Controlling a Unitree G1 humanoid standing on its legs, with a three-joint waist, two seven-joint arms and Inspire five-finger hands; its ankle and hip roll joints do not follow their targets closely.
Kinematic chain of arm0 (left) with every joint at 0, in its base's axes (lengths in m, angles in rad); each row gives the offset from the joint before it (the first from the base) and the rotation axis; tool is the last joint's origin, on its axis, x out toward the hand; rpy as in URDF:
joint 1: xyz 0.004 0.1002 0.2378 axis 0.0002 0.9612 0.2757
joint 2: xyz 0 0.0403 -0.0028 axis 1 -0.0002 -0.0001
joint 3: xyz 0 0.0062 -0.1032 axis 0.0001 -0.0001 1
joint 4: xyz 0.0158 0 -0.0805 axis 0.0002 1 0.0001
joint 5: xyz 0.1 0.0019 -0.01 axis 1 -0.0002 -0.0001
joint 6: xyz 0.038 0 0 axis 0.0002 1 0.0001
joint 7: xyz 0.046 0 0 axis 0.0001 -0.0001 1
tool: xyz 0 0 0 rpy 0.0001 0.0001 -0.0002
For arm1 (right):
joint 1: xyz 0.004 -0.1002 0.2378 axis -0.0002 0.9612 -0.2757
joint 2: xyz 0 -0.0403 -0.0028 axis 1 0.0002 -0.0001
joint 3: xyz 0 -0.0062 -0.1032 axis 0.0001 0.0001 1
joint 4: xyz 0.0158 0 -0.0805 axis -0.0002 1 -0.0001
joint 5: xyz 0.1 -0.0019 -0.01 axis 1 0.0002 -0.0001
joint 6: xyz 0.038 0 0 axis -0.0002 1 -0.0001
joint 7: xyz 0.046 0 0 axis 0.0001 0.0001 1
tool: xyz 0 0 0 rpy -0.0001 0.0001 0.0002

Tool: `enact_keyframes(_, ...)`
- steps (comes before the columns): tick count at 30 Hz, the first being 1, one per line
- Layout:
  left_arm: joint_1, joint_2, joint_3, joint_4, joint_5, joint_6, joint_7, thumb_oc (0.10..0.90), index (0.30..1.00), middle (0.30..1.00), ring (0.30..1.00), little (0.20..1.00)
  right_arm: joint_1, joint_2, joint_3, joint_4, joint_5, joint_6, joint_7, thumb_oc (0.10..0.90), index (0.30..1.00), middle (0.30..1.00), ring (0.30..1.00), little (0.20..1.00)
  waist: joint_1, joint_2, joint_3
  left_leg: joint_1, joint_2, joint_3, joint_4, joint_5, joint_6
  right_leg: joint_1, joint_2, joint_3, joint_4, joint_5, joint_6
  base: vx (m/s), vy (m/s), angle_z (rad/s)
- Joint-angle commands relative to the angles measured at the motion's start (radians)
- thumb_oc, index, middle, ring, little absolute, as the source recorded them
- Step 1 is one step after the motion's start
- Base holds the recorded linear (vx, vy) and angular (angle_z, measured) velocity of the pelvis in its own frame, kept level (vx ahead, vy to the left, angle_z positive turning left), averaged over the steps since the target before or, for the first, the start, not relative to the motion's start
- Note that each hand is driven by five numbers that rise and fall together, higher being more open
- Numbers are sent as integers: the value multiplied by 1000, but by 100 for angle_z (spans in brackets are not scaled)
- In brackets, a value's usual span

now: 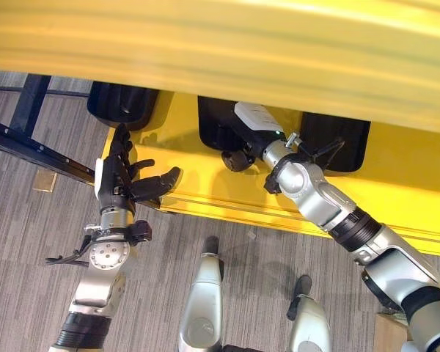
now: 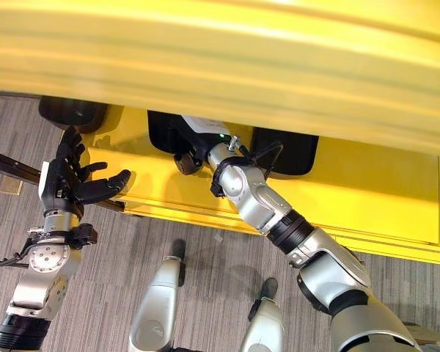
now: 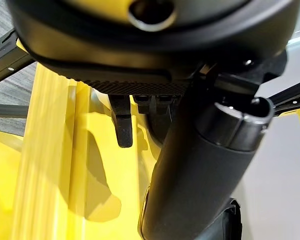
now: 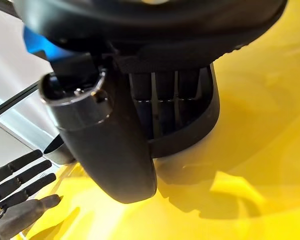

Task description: Move parts from the plastic box to the shelf.

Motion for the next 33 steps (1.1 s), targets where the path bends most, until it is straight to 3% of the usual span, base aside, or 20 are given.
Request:
enact_keyframes(1, 22, -6, -86, -26, -21, -3, -8, 900, 1000, 1000, 1000, 1000, -60, 34, 15, -28, -20, -7, 13, 400, 300, 300, 300, 300, 11, 5, 0, 40, -107, 22, 42, -126, 100, -70, 78, -68, 105, -43, -101, 0, 0, 0)
enact_keyframes(10, 12, -11, -97, -26, -24, -8, 15, 900, 1000, 1000, 1000, 1000, -60, 48, 35, -35, -19, 32, -1, 400, 300, 300, 300, 300, 7, 11, 0, 36, -112, 17, 32, -118, 101, -81, 81, -58, 101, -38, -101, -11, 6, 0)
enact_keyframes(15, 5, -9, -101, -18, -26, -16, 15, 900, 1000, 1000, 1000, 1000, -67, 54, 30, 1, -8, 21, -26, 400, 300, 300, 300, 300, 8, 12, 0, 34, -113, 16, 31, -118, 102, -83, 81, -60, 102, -37, -101, -10, 4, 0)
enact_keyframes(16, 3, -11, -103, -16, -25, -18, 16, 900, 1000, 1000, 1000, 1000, -68, 56, 30, 5, -1, 20, -44, 616, 602, 602, 602, 602, 8, 12, 0, 34, -113, 15, 32, -118, 102, -83, 81, -59, 102, -37, -102, 0, 0, 0)
enact_keyframes(17, -4, -13, -106, -17, -29, -21, 22, 900, 1000, 1000, 1000, 1000, -74, 57, 26, 17, 16, 25, -65, 900, 1000, 1000, 1000, 1000, 7, 13, 0, 29, -115, 14, 30, -111, 102, -88, 80, -58, 101, -32, -103, 0, 0, 0)
enact_keyframes(33, 14, -37, -96, -17, -72, -13, 43, 900, 1000, 1000, 1000, 1000, -32, 2, -26, -66, 27, 39, -34, 900, 1000, 1000, 1000, 1000, -25, 23, 0, 44, -111, 30, 28, -114, 101, -95, 76, -47, 121, -46, -110, 2, 12, -2)
